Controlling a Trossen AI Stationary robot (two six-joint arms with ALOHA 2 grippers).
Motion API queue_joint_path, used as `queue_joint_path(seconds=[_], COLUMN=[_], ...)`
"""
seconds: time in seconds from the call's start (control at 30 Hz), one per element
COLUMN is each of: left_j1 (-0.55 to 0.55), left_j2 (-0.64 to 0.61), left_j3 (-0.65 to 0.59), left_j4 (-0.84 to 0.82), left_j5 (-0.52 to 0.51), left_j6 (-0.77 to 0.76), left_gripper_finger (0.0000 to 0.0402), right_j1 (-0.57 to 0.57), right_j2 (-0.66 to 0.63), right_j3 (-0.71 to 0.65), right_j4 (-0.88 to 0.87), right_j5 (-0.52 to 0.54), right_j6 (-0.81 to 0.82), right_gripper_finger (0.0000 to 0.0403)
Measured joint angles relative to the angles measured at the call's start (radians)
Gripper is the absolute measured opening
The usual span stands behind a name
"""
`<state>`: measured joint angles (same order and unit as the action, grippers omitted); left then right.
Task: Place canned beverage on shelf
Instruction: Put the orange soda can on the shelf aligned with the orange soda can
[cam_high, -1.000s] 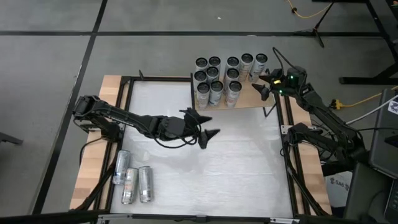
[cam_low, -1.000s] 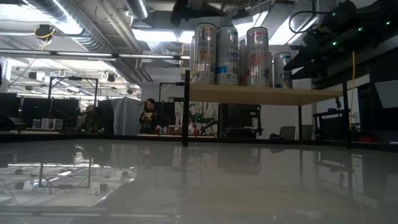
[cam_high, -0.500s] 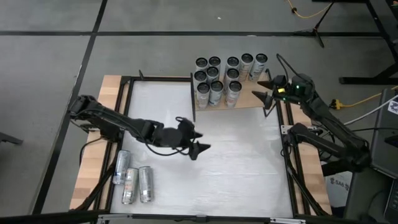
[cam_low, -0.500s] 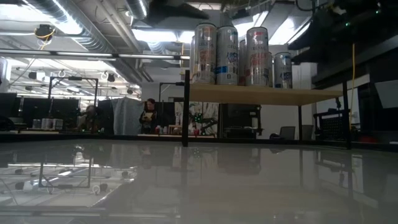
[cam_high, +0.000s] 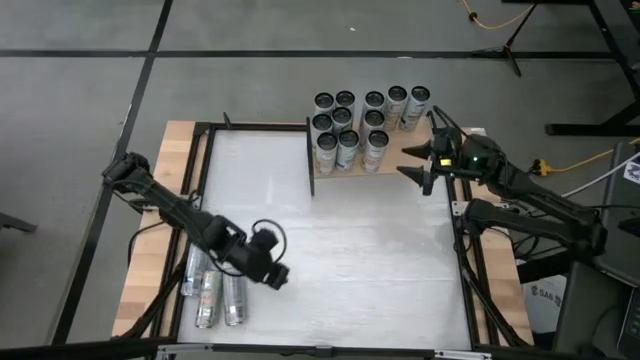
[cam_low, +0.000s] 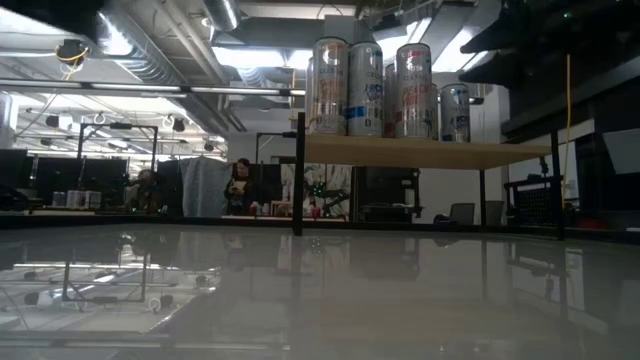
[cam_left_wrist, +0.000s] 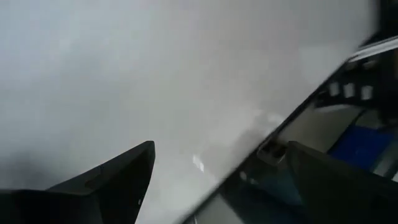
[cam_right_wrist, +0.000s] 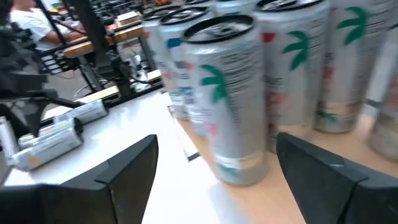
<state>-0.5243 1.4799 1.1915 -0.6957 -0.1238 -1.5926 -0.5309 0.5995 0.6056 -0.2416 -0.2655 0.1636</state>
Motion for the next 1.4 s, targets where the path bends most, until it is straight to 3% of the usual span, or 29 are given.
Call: queue_joint_path(seconds=[0.27,0.57,1.03,1.4], left_j1=[-0.14,-0.276,-0.3,-0.3], left_j2=[0.0,0.048,0.188,0.278], left_j3=[0.0,0.0,0.0,0.0], left_j4=[-0.165,-0.243,-0.265,-0.265], left_j5=[0.24,0.219,0.192,0.187], left_j6=[-0.447,-0.736,-0.754,-0.754], left_gripper_finger=[0.0356,0.0356,0.0356,0.0356], right_j1=[0.181,0.34,0.477,0.486], right_j2=[0.0,0.0,0.047,0.121], right_j3=[0.0,0.0,0.0,0.0], right_j4=[0.0,0.0,0.007,0.008], right_j5=[0.111,0.186,0.306,0.304], right_j6=[0.05,0.076,0.076,0.095], right_gripper_finger=[0.0317,0.0317,0.0317,0.0317])
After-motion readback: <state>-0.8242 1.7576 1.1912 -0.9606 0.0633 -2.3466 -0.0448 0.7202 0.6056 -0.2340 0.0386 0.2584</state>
